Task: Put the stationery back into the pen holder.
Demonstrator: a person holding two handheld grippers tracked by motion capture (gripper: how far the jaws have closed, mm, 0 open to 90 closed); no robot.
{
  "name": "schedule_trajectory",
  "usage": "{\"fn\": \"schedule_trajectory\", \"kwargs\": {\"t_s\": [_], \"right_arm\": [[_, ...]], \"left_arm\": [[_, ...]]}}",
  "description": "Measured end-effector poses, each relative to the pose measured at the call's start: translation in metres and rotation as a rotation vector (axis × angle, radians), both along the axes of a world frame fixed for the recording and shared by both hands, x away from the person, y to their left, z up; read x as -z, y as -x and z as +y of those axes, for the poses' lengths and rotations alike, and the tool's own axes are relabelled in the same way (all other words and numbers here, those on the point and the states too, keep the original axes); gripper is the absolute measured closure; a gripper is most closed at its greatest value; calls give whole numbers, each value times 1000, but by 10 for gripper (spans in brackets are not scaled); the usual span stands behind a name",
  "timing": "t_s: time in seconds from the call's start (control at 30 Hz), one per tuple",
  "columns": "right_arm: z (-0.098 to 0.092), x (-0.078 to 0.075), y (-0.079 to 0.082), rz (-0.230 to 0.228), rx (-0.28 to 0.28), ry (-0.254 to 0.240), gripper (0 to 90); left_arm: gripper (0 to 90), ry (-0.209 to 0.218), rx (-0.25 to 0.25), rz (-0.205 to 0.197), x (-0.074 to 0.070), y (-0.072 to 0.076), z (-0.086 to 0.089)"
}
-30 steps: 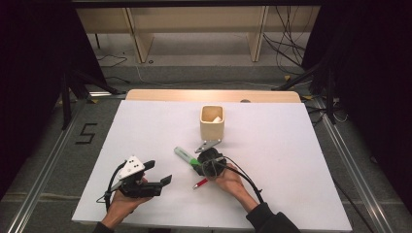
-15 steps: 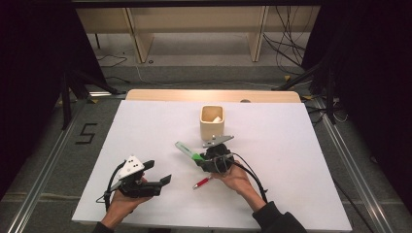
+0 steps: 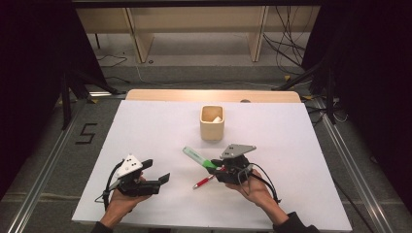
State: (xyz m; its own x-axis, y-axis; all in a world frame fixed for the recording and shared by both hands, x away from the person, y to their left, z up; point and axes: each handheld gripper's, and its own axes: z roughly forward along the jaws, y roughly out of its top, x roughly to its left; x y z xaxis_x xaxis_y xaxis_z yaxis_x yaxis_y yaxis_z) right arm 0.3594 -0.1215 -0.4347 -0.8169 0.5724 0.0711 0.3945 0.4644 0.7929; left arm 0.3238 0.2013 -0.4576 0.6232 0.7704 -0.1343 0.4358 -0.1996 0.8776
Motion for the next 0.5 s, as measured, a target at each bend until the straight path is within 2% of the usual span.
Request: {"fn": "schedule_trajectory", "kwargs": {"t_s": [0.17, 0.4, 0.5], "right_arm": [[-11, -1, 19, -55, -26, 31, 676], [-20, -5, 38, -125, -54, 55, 677], [-21, -7, 45, -179, -68, 72, 677]], "left_arm": [[157, -3, -4, 2, 0, 0, 0], [157, -2, -4, 2, -4, -2, 2], [158, 12, -1, 3, -10, -3, 4]]}}
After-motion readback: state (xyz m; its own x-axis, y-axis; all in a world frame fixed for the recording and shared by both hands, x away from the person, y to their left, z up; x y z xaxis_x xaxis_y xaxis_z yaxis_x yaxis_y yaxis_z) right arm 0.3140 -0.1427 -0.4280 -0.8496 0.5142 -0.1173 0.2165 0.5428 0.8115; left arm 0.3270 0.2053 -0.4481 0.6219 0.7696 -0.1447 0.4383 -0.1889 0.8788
